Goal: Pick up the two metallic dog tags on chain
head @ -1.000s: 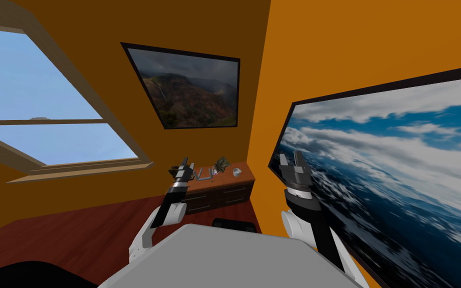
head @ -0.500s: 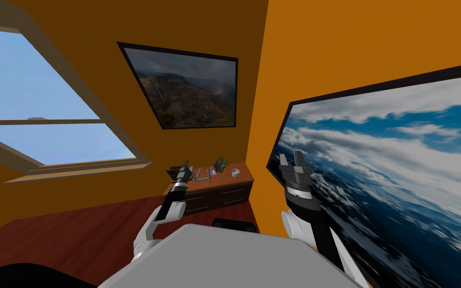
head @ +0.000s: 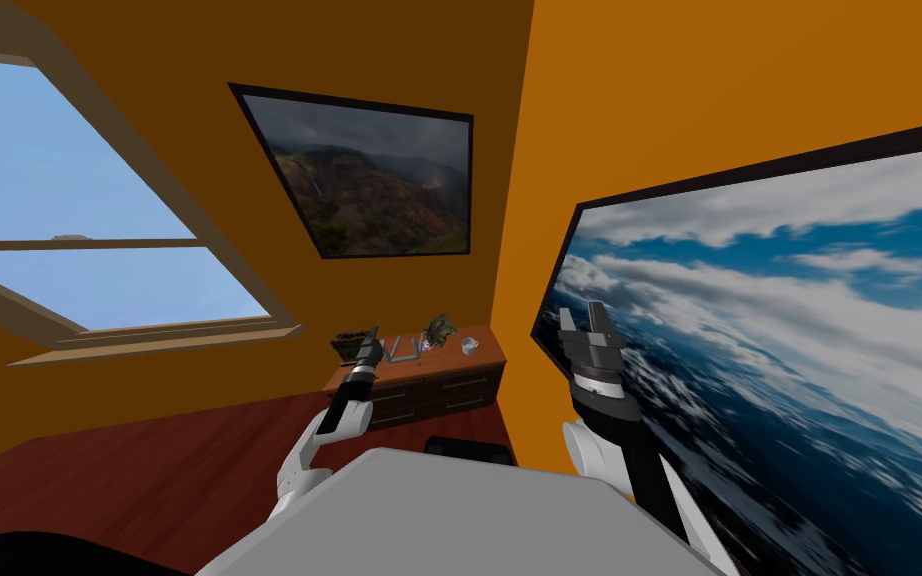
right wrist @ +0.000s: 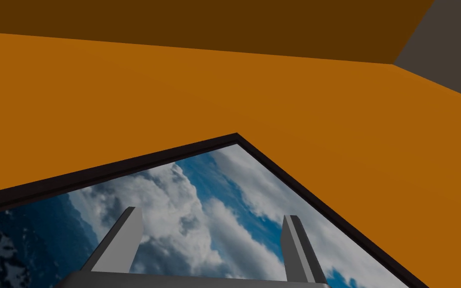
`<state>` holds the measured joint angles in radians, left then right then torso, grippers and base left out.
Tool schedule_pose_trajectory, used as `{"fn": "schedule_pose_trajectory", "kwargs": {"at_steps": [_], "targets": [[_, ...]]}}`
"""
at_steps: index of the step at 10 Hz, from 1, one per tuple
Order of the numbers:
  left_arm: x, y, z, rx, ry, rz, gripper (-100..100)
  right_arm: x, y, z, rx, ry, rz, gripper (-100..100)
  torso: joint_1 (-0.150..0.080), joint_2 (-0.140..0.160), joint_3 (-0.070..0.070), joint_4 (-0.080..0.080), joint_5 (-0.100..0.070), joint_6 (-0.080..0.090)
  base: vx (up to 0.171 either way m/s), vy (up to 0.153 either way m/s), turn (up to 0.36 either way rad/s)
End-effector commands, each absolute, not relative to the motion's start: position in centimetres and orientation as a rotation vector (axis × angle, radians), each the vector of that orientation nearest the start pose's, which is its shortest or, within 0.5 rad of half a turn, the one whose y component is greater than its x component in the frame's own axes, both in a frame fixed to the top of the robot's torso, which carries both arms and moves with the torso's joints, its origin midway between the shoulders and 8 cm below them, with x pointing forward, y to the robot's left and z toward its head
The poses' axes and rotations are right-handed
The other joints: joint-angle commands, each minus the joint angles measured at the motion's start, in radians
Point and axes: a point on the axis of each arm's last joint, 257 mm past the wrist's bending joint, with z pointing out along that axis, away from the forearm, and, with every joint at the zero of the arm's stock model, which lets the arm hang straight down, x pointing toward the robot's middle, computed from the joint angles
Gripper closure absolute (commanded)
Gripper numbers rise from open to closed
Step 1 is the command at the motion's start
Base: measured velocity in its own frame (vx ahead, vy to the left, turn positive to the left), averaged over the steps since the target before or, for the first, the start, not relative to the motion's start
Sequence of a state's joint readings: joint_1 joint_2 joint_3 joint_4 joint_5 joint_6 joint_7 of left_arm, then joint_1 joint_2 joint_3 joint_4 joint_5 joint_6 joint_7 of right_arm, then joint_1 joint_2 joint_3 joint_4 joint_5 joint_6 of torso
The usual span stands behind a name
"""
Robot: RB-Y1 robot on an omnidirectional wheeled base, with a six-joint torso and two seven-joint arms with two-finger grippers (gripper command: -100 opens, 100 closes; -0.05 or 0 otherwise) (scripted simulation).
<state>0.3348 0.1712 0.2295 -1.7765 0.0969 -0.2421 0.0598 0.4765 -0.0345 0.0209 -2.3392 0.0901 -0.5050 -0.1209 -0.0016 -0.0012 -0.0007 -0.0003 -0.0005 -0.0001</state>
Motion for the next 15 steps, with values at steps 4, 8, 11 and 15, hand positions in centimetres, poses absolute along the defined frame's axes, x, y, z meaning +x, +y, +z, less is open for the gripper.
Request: {"fn": "schedule_pose_trajectory", "kwargs": {"at_steps": [4, 8, 11, 15], "targets": [[43.3, 43.3, -22.9, -1.22, 0.993, -0.948, -100, 33.4, -25.2, 5.7, 0.555, 0.609, 1.407, 0, 0.001, 0.0, 0.0, 0.0, 0.0, 0.0, 0.01, -0.018, 0.006], [44.7, 43.8, -27.8, -1.336, 1.051, -0.9, -100, 33.4, -25.2, 5.7, 0.555, 0.609, 1.407, 0, 0.001, 0.0, 0.0, 0.0, 0.0, 0.0, 0.014, -0.013, 0.007], [45.7, 43.4, -31.3, -1.418, 1.098, -0.875, -100, 33.4, -25.2, 5.7, 0.555, 0.609, 1.407, 0, 0.002, 0.0, 0.0, 0.0, 0.0, 0.0, 0.013, -0.001, 0.005], [46.0, 42.6, -35.9, -1.521, 1.164, -0.84, -100, 33.4, -25.2, 5.7, 0.555, 0.609, 1.407, 0, 0.002, -0.001, 0.0, 0.0, 0.0, 0.0, 0.018, 0.007, 0.005]]}}
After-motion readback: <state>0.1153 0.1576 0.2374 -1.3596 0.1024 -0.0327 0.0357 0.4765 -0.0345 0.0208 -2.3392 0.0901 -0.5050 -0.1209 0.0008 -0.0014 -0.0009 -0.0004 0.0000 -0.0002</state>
